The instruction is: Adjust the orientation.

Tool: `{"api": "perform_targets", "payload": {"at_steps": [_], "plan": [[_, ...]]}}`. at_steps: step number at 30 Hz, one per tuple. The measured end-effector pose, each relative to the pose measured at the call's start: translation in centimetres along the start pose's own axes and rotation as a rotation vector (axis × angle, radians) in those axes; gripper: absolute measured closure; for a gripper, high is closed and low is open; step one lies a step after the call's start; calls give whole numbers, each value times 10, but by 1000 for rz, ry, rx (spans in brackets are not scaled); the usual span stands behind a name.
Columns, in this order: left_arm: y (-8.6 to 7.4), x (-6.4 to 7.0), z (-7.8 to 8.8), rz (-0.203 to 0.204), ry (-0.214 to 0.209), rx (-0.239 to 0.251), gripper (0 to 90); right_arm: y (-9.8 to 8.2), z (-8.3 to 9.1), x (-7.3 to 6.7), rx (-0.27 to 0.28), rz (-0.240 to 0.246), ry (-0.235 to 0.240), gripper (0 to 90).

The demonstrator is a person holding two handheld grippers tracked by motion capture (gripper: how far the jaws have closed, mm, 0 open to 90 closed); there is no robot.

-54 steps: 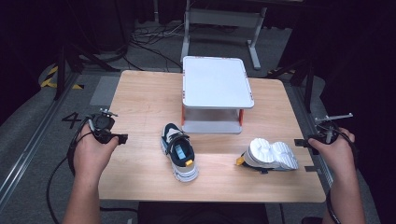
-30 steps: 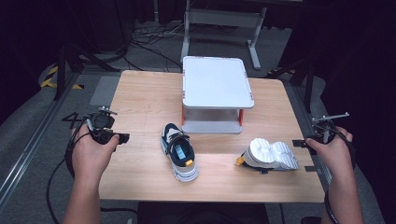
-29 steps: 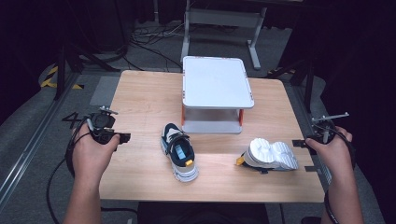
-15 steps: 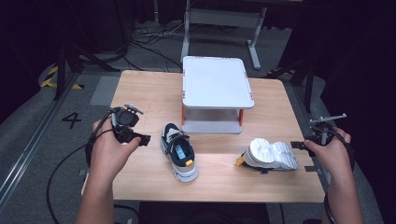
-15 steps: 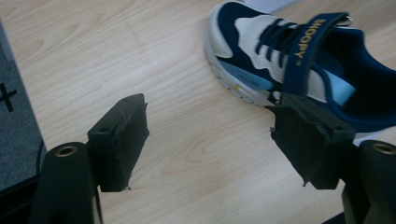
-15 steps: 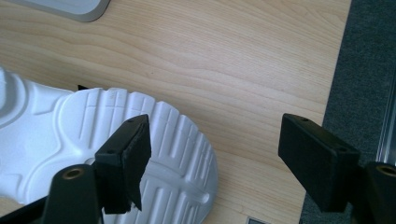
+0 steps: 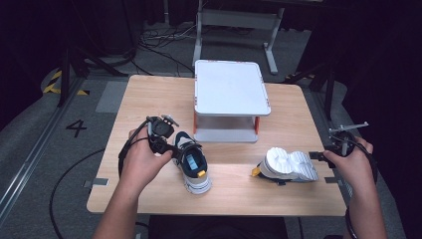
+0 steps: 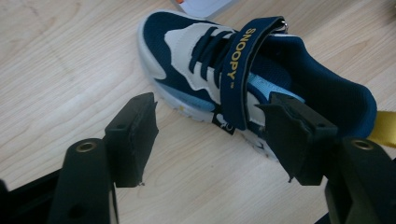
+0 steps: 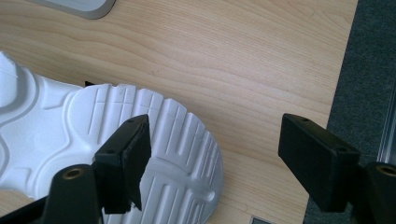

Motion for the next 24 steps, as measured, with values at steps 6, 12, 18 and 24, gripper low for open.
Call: {"api": "perform_targets", "payload": {"at_steps": [6, 12, 18, 24], "plan": [[6, 8, -12, -23, -13, -7, 339, -2, 0, 1, 0, -3, -4, 256], [15, 11, -25, -36, -25, 1, 319, -6, 0, -4, -3, 16, -8, 256], [21, 17, -46, -92, 11, -45, 331, -13, 6, -4, 12, 17, -16, 249], [19, 17, -59, -107, 27, -87, 553, -17, 12, -2, 24, 6, -30, 249]]}}
Point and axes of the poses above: each handheld gripper's, and its own axes: z roughly backward along the jaws, y roughly out of its top, x roughly to its right, the point moved 9 cm from there along -z, roughly forward along the jaws, and after that the axes turned 7 degrees about z, right-handed, at the moved point
